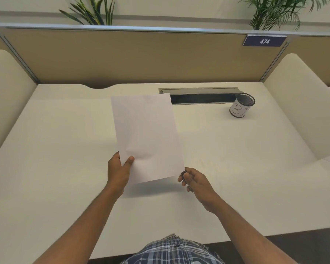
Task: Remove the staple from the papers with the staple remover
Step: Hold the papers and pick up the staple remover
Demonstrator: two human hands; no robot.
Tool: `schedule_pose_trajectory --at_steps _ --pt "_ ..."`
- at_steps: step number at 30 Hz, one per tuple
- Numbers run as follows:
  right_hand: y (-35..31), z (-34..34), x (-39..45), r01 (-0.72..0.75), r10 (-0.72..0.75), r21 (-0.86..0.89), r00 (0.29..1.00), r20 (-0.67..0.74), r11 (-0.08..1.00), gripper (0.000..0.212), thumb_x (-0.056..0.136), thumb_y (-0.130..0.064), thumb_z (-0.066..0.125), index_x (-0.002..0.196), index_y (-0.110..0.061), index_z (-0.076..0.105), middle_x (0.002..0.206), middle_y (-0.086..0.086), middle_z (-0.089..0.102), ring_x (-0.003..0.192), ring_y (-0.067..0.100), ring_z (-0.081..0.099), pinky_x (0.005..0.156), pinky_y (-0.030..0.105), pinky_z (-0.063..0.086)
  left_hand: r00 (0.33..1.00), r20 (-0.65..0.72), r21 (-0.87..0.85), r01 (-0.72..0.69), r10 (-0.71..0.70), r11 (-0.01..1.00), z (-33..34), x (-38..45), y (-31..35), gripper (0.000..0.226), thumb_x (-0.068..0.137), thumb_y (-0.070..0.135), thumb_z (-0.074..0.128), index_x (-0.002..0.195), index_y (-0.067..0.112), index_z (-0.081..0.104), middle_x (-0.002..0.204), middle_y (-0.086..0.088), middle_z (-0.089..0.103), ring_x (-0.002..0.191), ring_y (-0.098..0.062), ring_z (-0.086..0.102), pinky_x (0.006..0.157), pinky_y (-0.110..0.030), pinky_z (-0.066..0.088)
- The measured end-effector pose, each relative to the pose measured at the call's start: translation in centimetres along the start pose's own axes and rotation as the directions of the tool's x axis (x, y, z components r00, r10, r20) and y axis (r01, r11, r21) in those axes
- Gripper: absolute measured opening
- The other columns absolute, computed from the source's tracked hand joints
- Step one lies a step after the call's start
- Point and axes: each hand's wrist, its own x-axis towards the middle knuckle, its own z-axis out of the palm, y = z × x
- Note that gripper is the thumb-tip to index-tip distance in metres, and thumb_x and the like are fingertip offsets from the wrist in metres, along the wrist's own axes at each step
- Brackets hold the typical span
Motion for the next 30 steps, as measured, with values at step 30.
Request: schedule_pose_trajectory --at_steps 30 --pt "-0.1 0.84 0.1 0.055 -0.057 -0.014 0.992 -0.111 0.998 0.022 0.104 -0.022 0.058 0.098 -0.003 0.068 0.081 0.002 0.068 0.071 0.012 0.059 0.062 0.01 0.043 1.0 0.003 0.0 -0.017 0.017 1.0 -0.1 -0.44 0.14 0.016 0.097 0.015 0.064 0.111 0.022 0.065 0.104 0.005 0.071 0.093 -0.018 0.067 0.074 -0.032 0.051"
